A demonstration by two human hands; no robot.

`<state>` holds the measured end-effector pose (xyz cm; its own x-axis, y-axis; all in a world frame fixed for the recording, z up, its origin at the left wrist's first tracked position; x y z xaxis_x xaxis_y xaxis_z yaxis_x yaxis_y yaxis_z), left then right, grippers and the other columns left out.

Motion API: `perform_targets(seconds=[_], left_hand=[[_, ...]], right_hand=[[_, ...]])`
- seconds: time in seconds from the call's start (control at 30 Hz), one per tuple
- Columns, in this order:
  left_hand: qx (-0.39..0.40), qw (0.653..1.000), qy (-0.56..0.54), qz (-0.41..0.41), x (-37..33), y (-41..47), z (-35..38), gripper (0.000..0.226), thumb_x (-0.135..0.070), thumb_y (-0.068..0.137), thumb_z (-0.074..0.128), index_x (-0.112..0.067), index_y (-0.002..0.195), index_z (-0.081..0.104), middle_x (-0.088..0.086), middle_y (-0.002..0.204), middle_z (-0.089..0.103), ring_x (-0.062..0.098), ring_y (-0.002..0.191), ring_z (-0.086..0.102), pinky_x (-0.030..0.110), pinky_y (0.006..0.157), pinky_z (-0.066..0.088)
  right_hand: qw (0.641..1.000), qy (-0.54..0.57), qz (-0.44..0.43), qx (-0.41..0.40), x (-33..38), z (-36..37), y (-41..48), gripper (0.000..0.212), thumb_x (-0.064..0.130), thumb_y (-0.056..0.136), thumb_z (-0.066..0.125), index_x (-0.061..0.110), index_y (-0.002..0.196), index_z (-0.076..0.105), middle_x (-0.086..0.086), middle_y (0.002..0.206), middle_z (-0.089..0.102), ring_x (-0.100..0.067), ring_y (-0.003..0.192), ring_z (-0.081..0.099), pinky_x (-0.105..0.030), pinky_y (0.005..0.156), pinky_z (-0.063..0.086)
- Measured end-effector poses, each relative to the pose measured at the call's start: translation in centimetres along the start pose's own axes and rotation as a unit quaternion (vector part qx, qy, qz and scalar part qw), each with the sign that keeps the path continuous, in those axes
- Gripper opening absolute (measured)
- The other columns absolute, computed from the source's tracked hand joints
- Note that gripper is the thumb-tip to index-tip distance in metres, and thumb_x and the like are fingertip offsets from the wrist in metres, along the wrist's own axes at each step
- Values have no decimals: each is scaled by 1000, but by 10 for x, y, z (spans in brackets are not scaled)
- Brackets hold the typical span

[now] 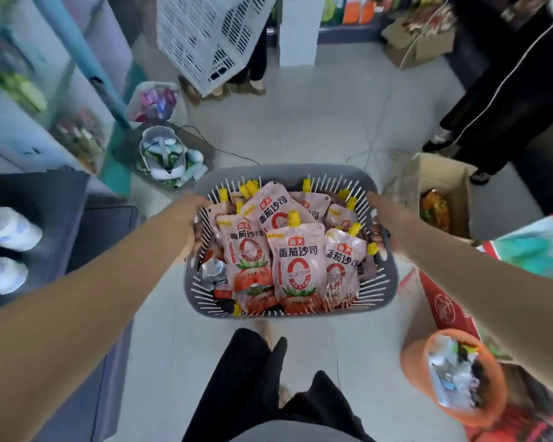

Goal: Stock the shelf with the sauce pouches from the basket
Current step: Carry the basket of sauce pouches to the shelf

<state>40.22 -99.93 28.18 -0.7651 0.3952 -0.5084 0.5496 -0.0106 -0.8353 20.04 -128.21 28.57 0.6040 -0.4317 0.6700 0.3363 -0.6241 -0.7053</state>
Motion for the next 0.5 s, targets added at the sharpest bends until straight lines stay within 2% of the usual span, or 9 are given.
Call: perform_targets(seconds=[0.07, 0.17, 0.27, 0.4, 0.5], left_hand=[[10, 1000, 22, 6, -38, 20, 27, 18, -24, 78, 63, -13, 73, 49, 0, 44, 46, 12, 35, 41, 16, 36, 35], [25, 998, 65, 9, -92, 47, 68, 21, -25, 75, 64, -17, 65, 46, -4, 51, 39, 10, 45, 33, 20, 39, 30], [52, 994, 90, 34, -148, 71, 109, 14, -21, 80, 61, -13, 83, 50, -2, 62, 37, 10, 52, 31, 23, 48, 31], [49, 994, 90, 34, -212, 98, 157, 20, -21, 77, 64, -16, 71, 45, -2, 64, 37, 11, 56, 31, 23, 58, 34], [46, 993, 107, 23, -253, 118, 194, 33, -24, 79, 61, -17, 61, 35, -1, 62, 31, 12, 53, 27, 24, 51, 28]], right_hand=[[1000, 6, 9, -12, 21, -6, 22, 44, 39, 98, 40, 16, 61, 44, 3, 34, 45, -10, 27, 38, -11, 33, 28], [999, 25, 17, -25, 53, -15, 58, 48, 38, 98, 39, 18, 54, 39, 4, 34, 40, -12, 34, 32, -17, 40, 24], [998, 47, 18, -36, 84, -24, 95, 48, 39, 97, 40, 18, 54, 41, 5, 33, 38, -13, 42, 27, -23, 46, 20], [996, 64, 26, -55, 127, -38, 148, 47, 41, 95, 45, 18, 55, 42, 6, 29, 38, -13, 40, 29, -23, 45, 22], [996, 70, 28, -55, 163, -48, 192, 47, 41, 96, 44, 17, 56, 43, 3, 34, 38, -13, 40, 28, -24, 46, 21]])
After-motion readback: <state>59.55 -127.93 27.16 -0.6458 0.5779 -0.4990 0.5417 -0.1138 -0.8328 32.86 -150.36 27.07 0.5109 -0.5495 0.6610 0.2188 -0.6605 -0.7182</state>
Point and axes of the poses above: each hand's wrist, its own y-axis towards the middle knuckle, its own z-axis out of the palm, x = y × z, the point moved 8 cm from there along y, towards the middle knuckle
